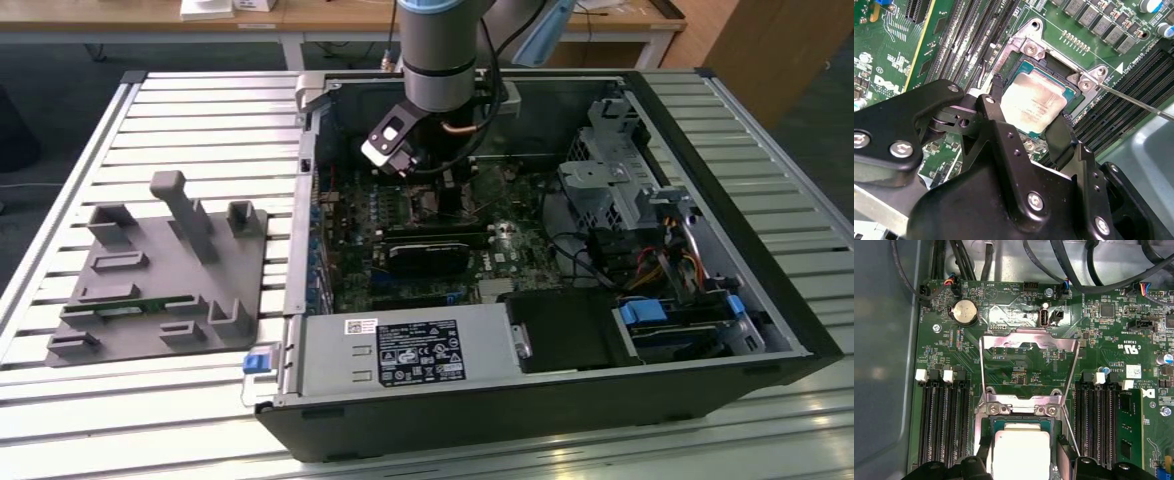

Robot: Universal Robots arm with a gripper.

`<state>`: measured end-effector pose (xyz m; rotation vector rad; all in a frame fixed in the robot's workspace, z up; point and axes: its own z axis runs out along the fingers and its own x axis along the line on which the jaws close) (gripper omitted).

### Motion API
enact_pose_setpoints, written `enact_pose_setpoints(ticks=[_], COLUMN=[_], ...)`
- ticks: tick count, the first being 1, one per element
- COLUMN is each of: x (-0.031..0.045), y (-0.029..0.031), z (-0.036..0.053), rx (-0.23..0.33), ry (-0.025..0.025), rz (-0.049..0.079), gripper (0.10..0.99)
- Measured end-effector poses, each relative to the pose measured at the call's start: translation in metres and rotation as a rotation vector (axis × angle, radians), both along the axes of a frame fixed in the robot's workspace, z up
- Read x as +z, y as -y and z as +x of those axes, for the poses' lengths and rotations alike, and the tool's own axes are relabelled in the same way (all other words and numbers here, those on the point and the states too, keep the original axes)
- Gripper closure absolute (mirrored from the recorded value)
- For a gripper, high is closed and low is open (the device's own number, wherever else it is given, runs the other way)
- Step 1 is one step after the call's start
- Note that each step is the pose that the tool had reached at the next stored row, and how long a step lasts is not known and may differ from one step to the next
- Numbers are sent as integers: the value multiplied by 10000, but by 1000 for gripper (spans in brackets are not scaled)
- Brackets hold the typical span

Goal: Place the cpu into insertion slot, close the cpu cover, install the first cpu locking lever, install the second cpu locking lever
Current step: 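Place the cpu into insertion slot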

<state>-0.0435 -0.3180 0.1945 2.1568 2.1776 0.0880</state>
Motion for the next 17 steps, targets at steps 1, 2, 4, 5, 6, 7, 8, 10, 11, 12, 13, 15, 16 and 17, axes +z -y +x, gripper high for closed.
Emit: enact_pose_setpoints(ticks=[1, 2, 4, 5, 6, 7, 8, 10, 11, 12, 13, 15, 16, 17], x=[10, 24, 55, 72, 90, 107, 125, 157, 169, 179, 186, 191, 195, 199], y=[0, 0, 0, 0, 0, 0, 0, 0, 0, 0, 0, -1, 0, 0], z=[0, 0, 0, 0, 0, 0, 0, 2, 3, 6, 10, 34, 43, 51], rx=[0, 0, 0, 0, 0, 0, 0, 0, 1, 1, 0, 0, 0, 0], ry=[0, 0, 1, -1, -1, -3, -7, -19, -28, -40, -61, -152, -203, -246], rz=[0, 0, 2, 0, -1, 0, 1, 0, 0, 0, -1, 2, 3, 16], gripper=[471, 471, 471, 471, 471, 471, 471, 471, 471, 486, 549, 549, 612, 671])
